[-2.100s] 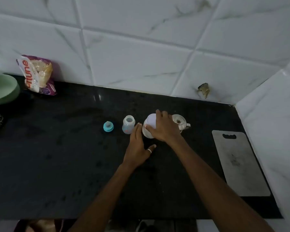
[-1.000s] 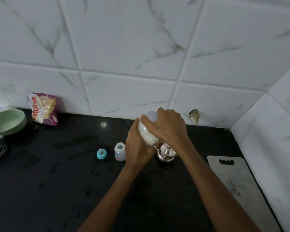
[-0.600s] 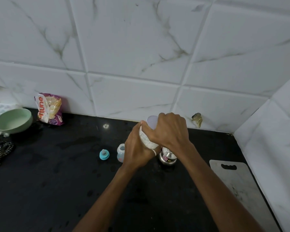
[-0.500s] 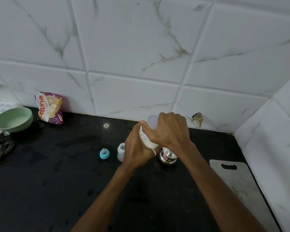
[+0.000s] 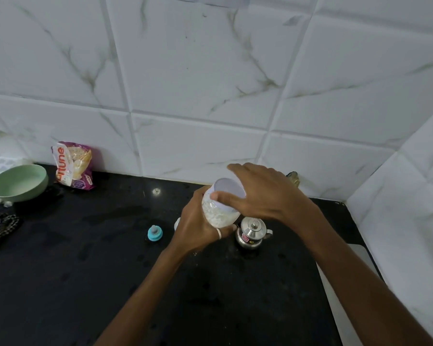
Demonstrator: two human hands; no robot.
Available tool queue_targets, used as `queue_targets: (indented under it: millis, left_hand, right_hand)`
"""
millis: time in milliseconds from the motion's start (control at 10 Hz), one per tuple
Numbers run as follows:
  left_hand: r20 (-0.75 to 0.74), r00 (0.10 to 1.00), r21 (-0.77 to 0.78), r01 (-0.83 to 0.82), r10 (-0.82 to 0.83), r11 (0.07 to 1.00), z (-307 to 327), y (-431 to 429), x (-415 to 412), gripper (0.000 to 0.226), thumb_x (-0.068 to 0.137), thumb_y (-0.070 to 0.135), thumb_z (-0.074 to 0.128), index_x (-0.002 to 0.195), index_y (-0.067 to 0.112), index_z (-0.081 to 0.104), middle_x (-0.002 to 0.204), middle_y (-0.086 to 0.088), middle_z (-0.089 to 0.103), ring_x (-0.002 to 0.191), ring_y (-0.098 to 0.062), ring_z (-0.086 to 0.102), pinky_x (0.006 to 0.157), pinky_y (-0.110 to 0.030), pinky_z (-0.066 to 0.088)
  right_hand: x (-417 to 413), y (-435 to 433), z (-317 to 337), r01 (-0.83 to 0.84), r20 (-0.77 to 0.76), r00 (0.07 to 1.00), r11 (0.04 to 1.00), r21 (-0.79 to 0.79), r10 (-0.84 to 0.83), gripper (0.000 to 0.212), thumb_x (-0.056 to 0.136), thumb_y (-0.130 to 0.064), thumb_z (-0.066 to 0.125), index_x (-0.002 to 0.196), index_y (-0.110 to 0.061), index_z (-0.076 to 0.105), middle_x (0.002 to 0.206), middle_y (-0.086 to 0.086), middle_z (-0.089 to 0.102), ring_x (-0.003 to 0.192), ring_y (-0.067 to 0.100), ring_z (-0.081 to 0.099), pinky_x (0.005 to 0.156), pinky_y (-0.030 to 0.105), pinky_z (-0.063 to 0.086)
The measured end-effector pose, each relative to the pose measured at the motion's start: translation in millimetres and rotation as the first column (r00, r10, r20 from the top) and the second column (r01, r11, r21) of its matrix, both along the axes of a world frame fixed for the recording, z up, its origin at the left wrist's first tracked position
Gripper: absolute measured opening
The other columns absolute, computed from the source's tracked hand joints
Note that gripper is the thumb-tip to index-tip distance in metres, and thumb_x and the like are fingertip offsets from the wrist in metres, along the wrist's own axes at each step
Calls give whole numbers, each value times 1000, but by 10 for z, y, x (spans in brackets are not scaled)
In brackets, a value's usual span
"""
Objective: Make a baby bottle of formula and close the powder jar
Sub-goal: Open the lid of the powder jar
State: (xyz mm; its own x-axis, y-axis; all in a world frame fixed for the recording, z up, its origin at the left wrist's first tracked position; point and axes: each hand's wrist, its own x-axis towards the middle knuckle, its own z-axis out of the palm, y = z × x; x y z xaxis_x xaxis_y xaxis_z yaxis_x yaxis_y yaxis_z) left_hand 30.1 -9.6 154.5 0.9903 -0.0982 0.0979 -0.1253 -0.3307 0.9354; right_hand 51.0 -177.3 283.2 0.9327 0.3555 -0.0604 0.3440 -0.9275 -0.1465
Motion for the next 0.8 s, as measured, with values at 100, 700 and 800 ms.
queue_targets:
  millis: [100,700,800]
  left_hand:
    - [95,995,-63,0,6,998,-46,-51,45,82,63,30,99,118,62,46,116,24,67,109,4,67,89,-24,59]
    - [133,991,36,-8,3,999,178,-29,-14,93,68,13,95,106,81,45,108,44,63,104,17,62,82,-4,48]
    - [136,991,6,-8,7,1000,247,-39,-54,96,68,11,95,103,83,44,109,50,59,104,20,61,81,-3,48]
  right_hand:
    - [2,105,-16,91,83,993,993,-74,-85,92,81,-92,21,115,-16,60,109,4,68,96,24,62,77,36,43]
    - [-43,106,87,62,-129,990,998,-5,-62,84,89,-80,46,155,-31,34,154,3,48,137,27,48,107,44,42]
    - [-66,171,77,141,-1,990,982,-122,-142,86,85,-88,32,132,-20,55,125,5,66,107,25,61,86,40,47]
